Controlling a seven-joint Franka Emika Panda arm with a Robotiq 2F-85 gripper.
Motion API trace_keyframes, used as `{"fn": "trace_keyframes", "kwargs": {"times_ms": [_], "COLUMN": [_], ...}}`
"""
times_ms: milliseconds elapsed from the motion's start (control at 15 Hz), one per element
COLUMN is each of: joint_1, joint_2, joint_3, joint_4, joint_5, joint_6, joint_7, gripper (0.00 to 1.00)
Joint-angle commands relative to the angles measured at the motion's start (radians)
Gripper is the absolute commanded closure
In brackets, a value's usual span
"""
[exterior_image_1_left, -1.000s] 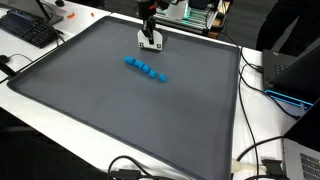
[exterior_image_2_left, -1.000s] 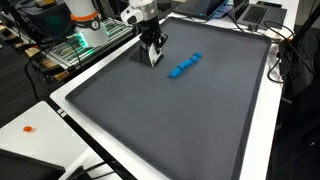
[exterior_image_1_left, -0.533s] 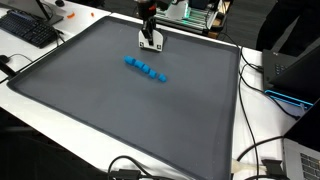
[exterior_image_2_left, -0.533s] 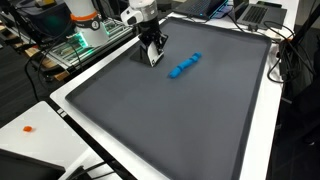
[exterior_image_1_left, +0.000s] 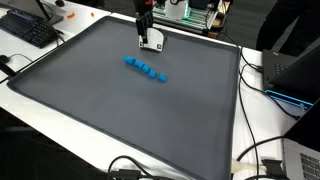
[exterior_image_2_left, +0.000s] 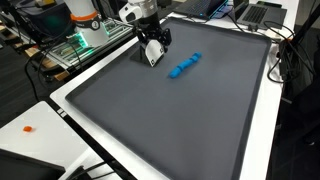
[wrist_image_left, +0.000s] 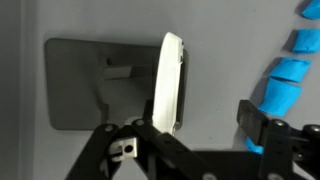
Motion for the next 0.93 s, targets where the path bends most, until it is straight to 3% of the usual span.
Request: {"fn": "trace_keyframes", "kwargs": {"times_ms": [0, 333, 867], "joint_1": [-0.016, -0.038, -0.039], "joint_2": [-0.056, -0.105, -0.224], "joint_3": [-0.016, -0.031, -0.009], "joint_4": [0.008, 0.023, 0.038], "joint_5": [0.022, -0.078, -0.278], "joint_6": [-0.097, -0.182, -0.211], "joint_7": [-0.122, -0.224, -0.482], "gripper": [0.0, 0.0, 0.0]}}
